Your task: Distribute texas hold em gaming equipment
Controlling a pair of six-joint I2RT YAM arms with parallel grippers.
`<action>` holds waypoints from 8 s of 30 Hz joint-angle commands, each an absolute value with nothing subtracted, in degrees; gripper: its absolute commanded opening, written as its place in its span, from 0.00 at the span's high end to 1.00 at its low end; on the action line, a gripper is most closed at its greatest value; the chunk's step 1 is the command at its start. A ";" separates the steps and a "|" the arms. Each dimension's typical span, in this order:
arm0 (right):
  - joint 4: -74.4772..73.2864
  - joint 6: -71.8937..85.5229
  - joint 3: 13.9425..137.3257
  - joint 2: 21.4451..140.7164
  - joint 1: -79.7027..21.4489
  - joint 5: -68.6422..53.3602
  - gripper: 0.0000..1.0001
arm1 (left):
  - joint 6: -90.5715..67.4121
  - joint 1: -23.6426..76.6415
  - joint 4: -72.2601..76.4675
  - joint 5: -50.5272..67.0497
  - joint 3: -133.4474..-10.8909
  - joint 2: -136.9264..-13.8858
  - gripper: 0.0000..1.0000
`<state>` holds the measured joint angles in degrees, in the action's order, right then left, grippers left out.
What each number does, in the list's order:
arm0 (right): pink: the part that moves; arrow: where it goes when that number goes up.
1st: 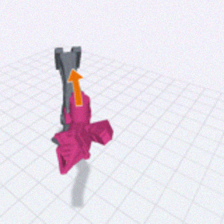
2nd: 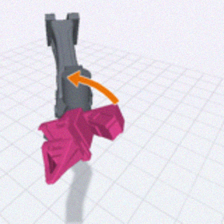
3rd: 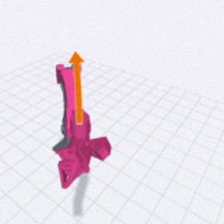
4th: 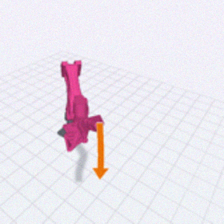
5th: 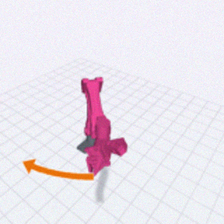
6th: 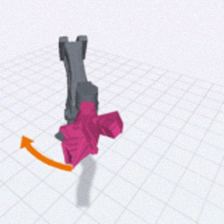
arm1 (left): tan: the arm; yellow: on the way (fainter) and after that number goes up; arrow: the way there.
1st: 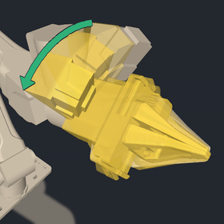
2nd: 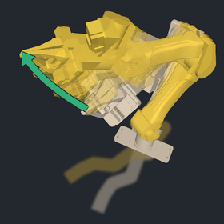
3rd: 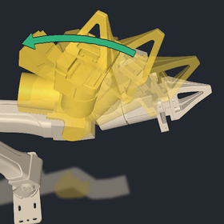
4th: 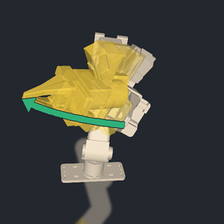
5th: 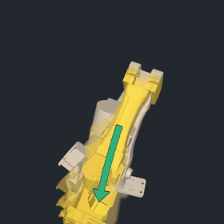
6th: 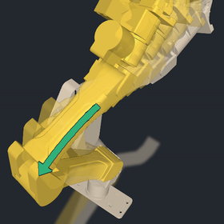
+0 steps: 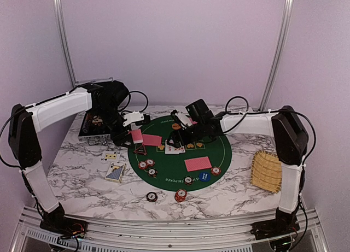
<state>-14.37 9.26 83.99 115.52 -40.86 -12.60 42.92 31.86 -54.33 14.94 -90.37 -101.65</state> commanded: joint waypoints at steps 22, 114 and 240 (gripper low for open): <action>19.19 51.20 83.20 118.47 -40.47 -49.65 0.20 | 43.68 35.33 -55.63 14.04 -94.07 -102.48 1.00; 21.60 62.01 83.33 118.41 -37.07 -55.81 1.00 | 43.47 33.68 -52.29 11.25 -91.87 -103.71 1.00; 23.33 58.18 87.61 123.34 -41.07 -53.75 0.14 | 42.28 35.07 -52.73 12.39 -95.71 -103.95 1.00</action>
<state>18.59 55.24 85.08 122.41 -40.01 -52.10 42.61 34.68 -52.14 11.73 -94.02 -103.26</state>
